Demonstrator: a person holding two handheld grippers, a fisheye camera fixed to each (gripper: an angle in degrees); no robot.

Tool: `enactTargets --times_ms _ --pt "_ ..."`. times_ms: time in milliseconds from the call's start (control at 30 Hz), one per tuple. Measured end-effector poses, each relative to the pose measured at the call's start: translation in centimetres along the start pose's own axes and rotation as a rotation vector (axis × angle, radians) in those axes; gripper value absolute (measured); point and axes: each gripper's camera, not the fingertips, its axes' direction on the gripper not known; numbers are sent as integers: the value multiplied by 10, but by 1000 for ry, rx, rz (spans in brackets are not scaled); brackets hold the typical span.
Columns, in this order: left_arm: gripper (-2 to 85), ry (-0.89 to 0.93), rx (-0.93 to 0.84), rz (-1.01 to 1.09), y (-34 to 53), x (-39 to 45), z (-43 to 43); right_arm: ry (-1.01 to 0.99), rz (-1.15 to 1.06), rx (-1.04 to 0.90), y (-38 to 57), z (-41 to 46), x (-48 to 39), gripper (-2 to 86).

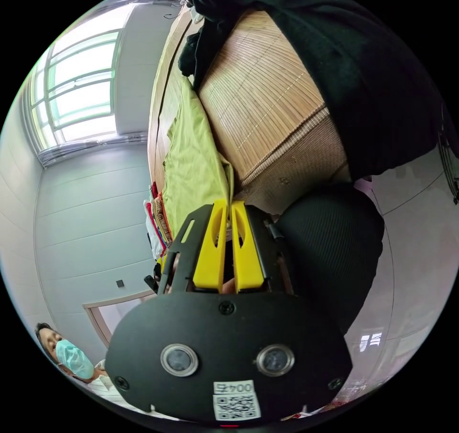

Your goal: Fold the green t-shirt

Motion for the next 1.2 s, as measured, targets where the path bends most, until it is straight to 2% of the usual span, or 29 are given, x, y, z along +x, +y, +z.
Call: enactTargets --times_ms 167,367,533,633,733,767,933,1067,1200 --pt "135 -87 -205 486 7 203 123 -81 -64 5 5 -17 -17 5" --pt "163 -240 -289 1013 66 409 271 -109 -132 -20 1 -35 -45 5" --pt "172 -492 -315 1373 125 501 354 -144 -155 -68 -7 -42 -53 7" --pt "136 -642 -265 1520 154 527 383 -180 -171 -89 -11 -48 -55 13" --pt "35 -775 -131 1506 161 537 395 -226 -208 -104 -15 -54 -56 32" --pt "24 -734 -141 1442 153 538 392 -240 -239 -98 -17 -59 -57 50" --pt "7 -583 -105 1179 112 527 365 -273 -161 30 -57 -87 -30 130" --pt "4 -562 -77 1146 102 521 354 -320 -90 -42 -126 -73 -31 177" --pt "2 -536 -67 1129 101 513 350 -248 -74 -131 -188 -44 -58 185"
